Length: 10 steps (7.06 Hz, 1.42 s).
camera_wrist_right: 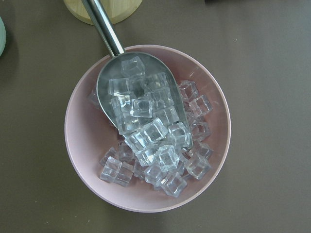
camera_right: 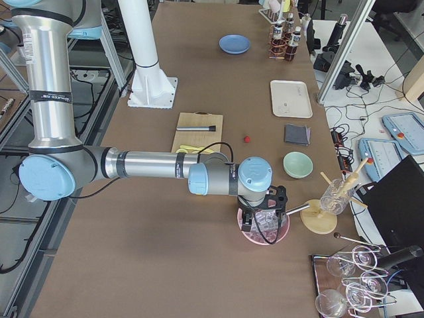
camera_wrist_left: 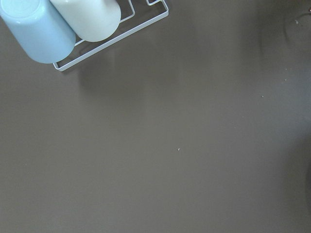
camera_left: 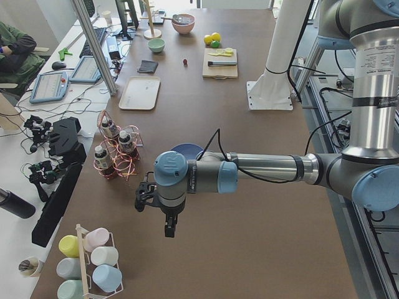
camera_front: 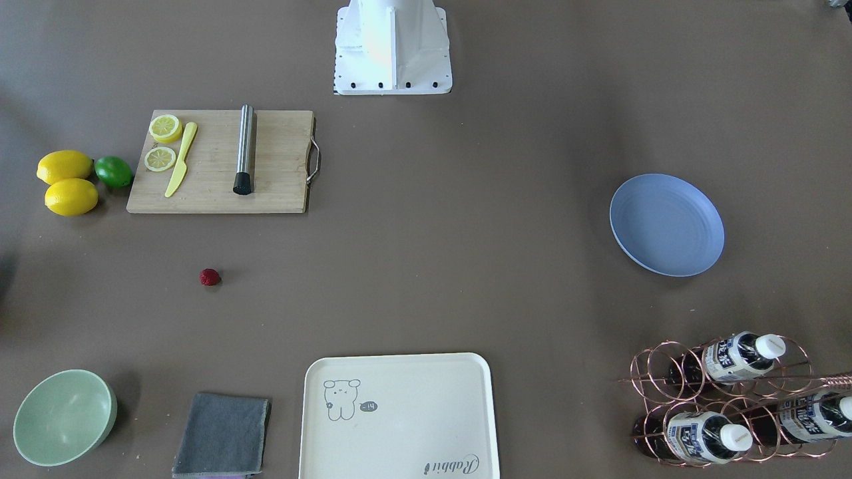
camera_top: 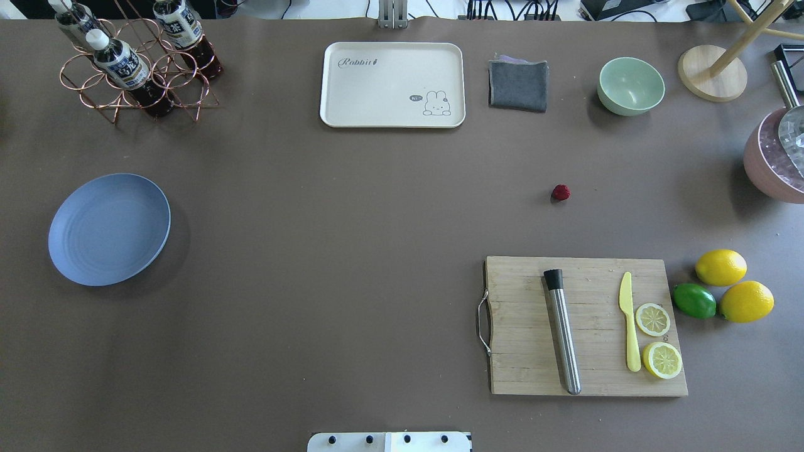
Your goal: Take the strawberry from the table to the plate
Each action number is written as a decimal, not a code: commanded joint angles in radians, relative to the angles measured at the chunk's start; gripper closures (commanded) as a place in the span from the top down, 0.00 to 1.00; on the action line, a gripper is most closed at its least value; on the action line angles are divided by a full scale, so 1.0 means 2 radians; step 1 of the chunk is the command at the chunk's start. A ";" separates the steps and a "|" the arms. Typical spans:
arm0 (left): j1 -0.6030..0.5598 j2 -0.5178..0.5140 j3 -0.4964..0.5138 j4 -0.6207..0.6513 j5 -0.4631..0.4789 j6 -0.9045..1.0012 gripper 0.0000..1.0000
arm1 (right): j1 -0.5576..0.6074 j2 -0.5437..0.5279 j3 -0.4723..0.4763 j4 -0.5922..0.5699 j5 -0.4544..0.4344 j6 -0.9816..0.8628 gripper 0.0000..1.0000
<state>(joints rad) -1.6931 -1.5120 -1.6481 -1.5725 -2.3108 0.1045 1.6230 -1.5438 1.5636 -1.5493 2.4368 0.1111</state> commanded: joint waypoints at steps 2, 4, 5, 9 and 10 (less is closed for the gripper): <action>-0.003 0.007 0.000 -0.010 -0.002 0.002 0.98 | 0.000 -0.007 0.001 0.000 0.000 -0.001 1.00; -0.003 0.004 0.000 -0.011 0.000 0.002 0.98 | 0.000 -0.011 0.001 0.000 0.000 -0.001 1.00; -0.003 0.004 0.000 -0.011 -0.001 0.001 0.98 | 0.000 -0.016 0.003 0.000 0.001 0.000 1.00; -0.003 0.000 0.000 -0.011 -0.002 0.001 0.98 | 0.000 -0.019 0.004 0.001 0.001 -0.003 1.00; -0.002 0.000 0.000 -0.011 -0.004 -0.001 0.98 | 0.000 -0.019 0.004 0.001 0.001 -0.003 1.00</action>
<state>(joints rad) -1.6976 -1.5107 -1.6477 -1.5938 -2.3163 0.1056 1.6230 -1.5812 1.5704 -1.5480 2.4390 0.1064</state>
